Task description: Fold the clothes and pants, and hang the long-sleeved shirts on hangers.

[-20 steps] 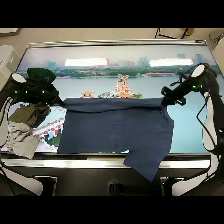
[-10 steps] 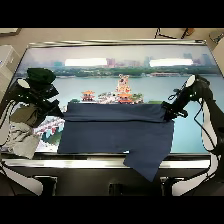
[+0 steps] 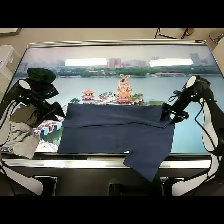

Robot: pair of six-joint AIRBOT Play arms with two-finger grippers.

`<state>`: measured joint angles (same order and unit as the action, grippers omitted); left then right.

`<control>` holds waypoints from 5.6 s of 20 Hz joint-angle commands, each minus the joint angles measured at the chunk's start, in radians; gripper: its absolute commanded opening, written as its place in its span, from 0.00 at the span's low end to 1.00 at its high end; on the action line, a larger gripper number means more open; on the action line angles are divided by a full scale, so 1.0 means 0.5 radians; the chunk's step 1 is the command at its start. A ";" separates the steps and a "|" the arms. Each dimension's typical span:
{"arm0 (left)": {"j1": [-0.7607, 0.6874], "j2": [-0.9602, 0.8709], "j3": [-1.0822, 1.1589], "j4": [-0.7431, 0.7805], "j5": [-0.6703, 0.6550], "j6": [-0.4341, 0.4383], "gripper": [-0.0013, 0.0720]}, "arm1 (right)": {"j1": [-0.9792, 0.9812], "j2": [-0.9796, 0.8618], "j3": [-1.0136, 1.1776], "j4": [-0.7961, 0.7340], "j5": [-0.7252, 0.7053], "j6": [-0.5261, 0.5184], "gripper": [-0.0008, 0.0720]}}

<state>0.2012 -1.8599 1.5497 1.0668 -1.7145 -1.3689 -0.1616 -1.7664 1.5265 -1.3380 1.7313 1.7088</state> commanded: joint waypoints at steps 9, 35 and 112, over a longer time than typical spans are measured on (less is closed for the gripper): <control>0.333 0.802 -1.160 0.060 0.323 0.224 0.58 | -0.347 0.824 -0.803 -0.220 -0.173 -0.144 0.82; 0.156 1.106 -1.881 0.034 0.823 0.208 0.05 | -0.347 1.179 -2.055 0.232 -0.714 -0.372 0.85; -0.954 0.459 -0.142 -0.320 1.225 -0.226 0.16 | -0.140 0.210 0.092 0.706 -0.267 -0.242 0.07</control>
<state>-0.1509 -1.5883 1.5364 0.9073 -1.2995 -1.4948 -0.2348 -1.7756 1.5715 -0.9806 1.5944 1.4952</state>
